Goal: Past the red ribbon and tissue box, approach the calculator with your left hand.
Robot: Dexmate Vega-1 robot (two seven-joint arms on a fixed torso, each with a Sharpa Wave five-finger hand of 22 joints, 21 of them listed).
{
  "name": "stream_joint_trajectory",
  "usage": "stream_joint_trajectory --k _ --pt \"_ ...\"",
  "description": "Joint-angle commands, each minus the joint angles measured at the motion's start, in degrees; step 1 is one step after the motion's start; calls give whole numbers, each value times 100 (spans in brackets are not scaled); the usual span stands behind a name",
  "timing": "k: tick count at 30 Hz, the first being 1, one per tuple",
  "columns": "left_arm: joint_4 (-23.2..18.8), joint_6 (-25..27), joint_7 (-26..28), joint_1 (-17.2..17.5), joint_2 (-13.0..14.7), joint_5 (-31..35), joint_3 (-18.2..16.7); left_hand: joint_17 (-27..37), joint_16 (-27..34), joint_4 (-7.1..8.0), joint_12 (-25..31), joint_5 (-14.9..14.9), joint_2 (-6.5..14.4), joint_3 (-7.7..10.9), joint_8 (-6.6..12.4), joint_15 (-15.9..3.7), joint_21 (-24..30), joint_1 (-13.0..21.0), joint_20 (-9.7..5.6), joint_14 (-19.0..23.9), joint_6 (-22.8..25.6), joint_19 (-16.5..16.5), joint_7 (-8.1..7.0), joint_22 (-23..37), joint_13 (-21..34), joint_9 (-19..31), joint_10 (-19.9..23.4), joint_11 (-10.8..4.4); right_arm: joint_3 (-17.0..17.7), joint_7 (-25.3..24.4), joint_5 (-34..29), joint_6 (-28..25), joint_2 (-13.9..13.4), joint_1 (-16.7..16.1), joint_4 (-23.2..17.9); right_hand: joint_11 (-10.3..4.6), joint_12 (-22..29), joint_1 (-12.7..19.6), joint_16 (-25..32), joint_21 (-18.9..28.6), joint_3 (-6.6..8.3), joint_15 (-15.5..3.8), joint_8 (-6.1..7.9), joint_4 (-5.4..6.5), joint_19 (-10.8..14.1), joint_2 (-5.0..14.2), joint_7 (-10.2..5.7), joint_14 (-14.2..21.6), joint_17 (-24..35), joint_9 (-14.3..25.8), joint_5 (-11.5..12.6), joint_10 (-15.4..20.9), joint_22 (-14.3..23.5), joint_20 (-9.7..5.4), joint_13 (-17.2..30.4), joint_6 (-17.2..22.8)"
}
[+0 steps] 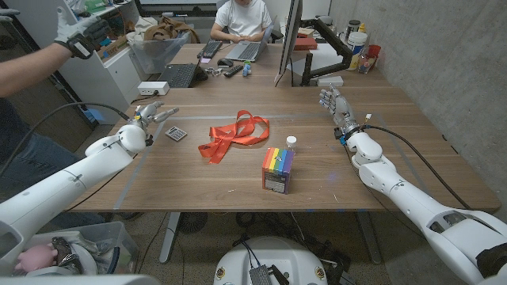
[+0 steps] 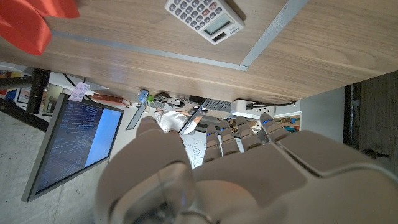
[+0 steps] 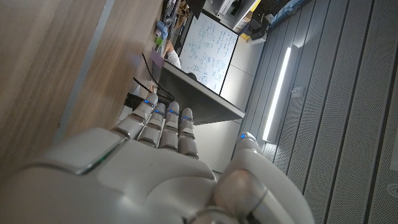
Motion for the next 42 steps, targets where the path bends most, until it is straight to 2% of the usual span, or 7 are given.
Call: stream_joint_trajectory --k 1,15,29,42 --pt "332 -27 -223 -368 -147 276 394 31 -26 -41 -2 -30 -7 -33 17 55 -32 72 3 7 52 -64 5 31 23 34 31 -34 11 -19 -3 15 -37 -43 -70 -22 15 23 -5 -33 6 22 24 -2 7 39 -17 -20 18 14 12 45 29 -65 30 40" --pt "681 -117 -433 -670 -314 564 686 33 -29 -48 -8 -35 -4 -36 18 45 -31 90 -5 5 74 -85 -8 33 24 35 28 -46 -5 -26 -20 19 -32 -7 -43 -15 14 22 -5 -47 2 29 16 -3 13 44 -18 -22 18 15 12 53 29 -67 30 36" --pt "1012 -295 -552 -856 -500 658 846 35 -34 -53 -17 -39 -5 -44 12 35 -27 108 -16 -3 81 -104 -26 35 26 35 17 -60 -35 120 -27 128 126 159 302 4 13 18 -2 -64 -4 26 11 -4 16 48 -23 -17 19 16 12 62 30 -67 31 38" --pt "1010 -177 -533 -885 -599 713 911 36 -35 -58 -18 -41 -7 -51 12 32 -22 121 -13 -2 99 -114 -36 36 27 36 24 -66 -15 219 -26 227 148 209 367 14 11 16 -2 -79 -9 26 10 -6 19 51 -19 -17 19 16 12 67 31 -60 31 46"
